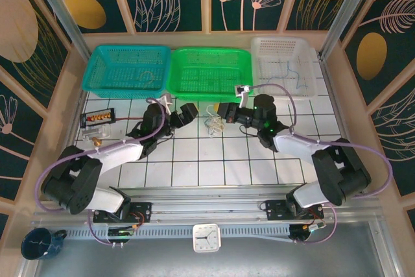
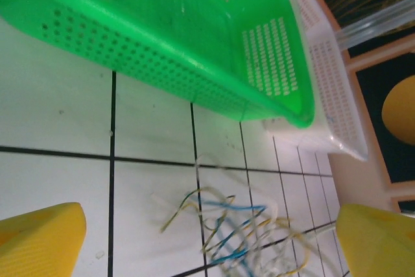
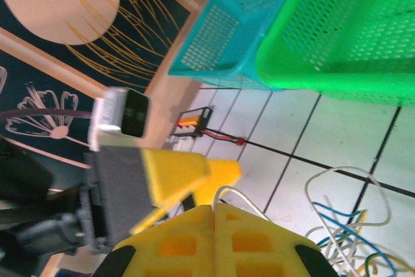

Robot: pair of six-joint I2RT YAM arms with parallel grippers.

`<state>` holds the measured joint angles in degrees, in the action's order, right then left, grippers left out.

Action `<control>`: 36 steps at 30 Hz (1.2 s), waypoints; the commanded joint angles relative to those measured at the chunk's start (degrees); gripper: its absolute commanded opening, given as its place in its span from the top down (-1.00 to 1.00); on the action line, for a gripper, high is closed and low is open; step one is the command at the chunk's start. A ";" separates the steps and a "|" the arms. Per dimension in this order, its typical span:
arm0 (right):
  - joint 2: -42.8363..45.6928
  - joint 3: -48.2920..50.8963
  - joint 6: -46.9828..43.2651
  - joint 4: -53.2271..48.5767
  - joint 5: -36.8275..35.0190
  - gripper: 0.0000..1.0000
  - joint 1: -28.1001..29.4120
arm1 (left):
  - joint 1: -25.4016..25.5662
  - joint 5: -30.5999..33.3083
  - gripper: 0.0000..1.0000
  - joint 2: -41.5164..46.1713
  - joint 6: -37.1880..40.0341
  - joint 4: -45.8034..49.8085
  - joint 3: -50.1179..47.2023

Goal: Untangle the cables

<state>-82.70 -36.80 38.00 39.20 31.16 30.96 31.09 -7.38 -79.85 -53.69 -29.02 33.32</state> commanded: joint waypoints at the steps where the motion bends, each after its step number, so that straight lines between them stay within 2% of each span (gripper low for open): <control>1: -3.92 -2.38 -1.59 -1.06 -3.12 1.00 2.47 | 0.05 4.70 -0.97 2.86 -1.21 1.02 -0.78; 3: -6.66 -4.16 -2.46 -2.31 -2.76 1.00 4.23 | 0.06 5.42 -0.97 3.73 -1.42 0.89 -1.19; 4: -8.20 -5.79 -3.46 -3.71 -2.16 0.90 5.30 | 0.10 5.65 -0.97 3.96 -1.46 0.97 -1.24; 7: -10.52 -9.55 -7.34 -10.07 -3.16 0.20 8.47 | 0.09 5.93 -0.97 4.42 -1.18 1.32 -1.23; 8: -10.44 -9.97 -8.26 -11.36 -3.86 0.05 8.97 | 0.11 5.92 -0.97 4.45 -1.13 1.28 -1.24; 11: -8.85 -9.87 -9.54 -13.17 -5.40 -0.12 8.90 | 0.11 5.31 -0.97 4.19 -1.11 1.11 -1.33; 18: -4.85 -8.50 -11.77 -17.93 -10.15 -0.12 5.92 | 0.11 4.21 -0.97 3.68 -0.83 0.49 -1.08; 23: -4.91 -6.51 -11.54 -19.95 -14.84 -0.02 2.03 | 0.10 3.52 -0.98 3.55 -0.75 0.27 -0.95; 28: -8.28 -4.90 -11.90 -20.34 -16.04 0.09 -0.92 | 0.06 2.63 -0.97 3.35 -0.64 0.09 -0.80; 36: -14.99 -6.96 -13.42 -19.16 -15.24 0.21 -1.07 | 0.10 1.88 -0.97 3.08 -0.63 -0.16 -0.57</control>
<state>-95.72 -42.61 26.11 19.86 16.47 29.93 31.09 -4.25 -76.44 -54.30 -28.25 32.77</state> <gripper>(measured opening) 0.405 0.986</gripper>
